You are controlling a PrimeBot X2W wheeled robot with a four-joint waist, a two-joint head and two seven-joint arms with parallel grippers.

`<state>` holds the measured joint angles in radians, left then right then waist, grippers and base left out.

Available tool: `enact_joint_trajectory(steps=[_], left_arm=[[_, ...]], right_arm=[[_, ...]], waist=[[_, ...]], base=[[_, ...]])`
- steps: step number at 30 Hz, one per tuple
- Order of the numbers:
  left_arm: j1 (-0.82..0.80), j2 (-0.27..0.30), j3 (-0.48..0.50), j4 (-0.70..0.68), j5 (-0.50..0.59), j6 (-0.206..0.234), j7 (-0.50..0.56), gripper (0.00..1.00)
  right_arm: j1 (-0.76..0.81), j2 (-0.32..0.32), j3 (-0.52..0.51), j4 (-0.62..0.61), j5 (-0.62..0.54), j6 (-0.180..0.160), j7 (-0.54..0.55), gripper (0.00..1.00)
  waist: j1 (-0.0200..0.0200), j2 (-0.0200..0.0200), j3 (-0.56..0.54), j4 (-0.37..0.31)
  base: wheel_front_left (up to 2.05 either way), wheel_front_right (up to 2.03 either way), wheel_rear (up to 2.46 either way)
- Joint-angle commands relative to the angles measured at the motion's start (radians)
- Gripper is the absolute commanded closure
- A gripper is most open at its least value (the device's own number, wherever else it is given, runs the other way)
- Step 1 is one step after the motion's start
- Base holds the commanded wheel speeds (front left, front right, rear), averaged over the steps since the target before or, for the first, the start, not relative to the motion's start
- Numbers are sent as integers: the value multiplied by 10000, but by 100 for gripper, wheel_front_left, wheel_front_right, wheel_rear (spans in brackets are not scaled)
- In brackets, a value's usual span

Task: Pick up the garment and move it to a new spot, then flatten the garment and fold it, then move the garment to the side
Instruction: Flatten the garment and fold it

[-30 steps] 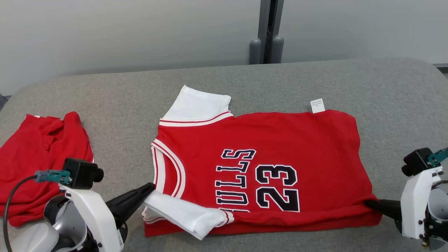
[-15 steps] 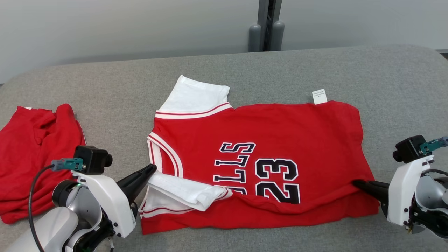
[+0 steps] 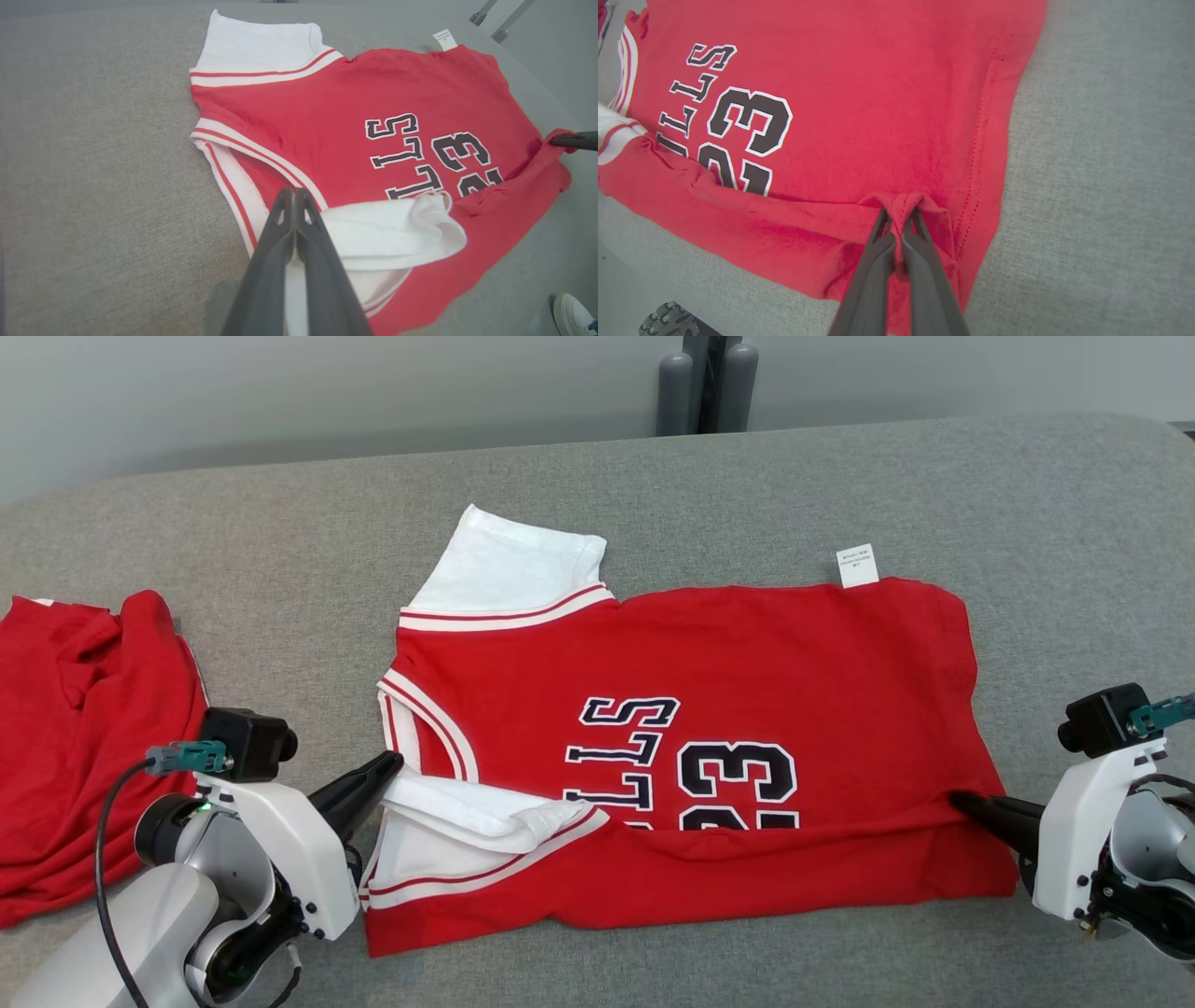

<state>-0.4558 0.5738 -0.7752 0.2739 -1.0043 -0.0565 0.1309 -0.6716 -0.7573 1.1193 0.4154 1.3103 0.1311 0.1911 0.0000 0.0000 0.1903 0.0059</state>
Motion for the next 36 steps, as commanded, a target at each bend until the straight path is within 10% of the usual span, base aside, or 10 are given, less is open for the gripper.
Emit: enact_joint_trajectory(steps=[1, 23, 25, 26, 28, 30, 31, 36], left_arm=[[-162, -26, 29, 77, 40, -58, -56, 100], [-713, -644, -148, 1221, 208, -215, -505, 100], [-735, -704, -85, 1337, 239, -154, -653, 100], [-721, -724, -78, 1401, 261, -134, -716, 100], [-703, -786, -77, 1519, 266, -114, -795, 100], [-714, -830, -100, 1663, 290, -35, -764, 50], [-690, -868, -114, 1764, 235, 45, -660, 0], [-744, -931, -10, 1931, 268, 285, -875, 0]], right_arm=[[-114, 7, 10, 59, 5, -7, -97, 100], [-359, 291, 414, 579, 160, -7, -872, 100], [-390, 306, 394, 677, 125, -7, -1029, 51], [-379, 334, 381, 746, 140, -6, -1107, 0], [-378, 396, 379, 930, 160, -7, -1163, 0], [-460, 485, 388, 1024, 28, -6, -1434, 0], [-434, 529, 379, 1060, 69, -6, -1541, 0], [-465, 598, 343, 1228, -154, -6, -2255, 0]], waist=[[0, 0, 11, -3], [0, 0, -87, 20], [0, 0, -124, 2], [0, 0, -144, -8], [0, 0, -185, -25], [0, 0, -221, -41], [0, 0, -243, -47], [0, 0, -354, -52]], base=[[0, 0, 0], [0, 0, 0], [0, 0, 0], [0, 0, 0], [0, 0, 0], [0, 0, 0], [0, 0, 0], [0, 0, 0]])
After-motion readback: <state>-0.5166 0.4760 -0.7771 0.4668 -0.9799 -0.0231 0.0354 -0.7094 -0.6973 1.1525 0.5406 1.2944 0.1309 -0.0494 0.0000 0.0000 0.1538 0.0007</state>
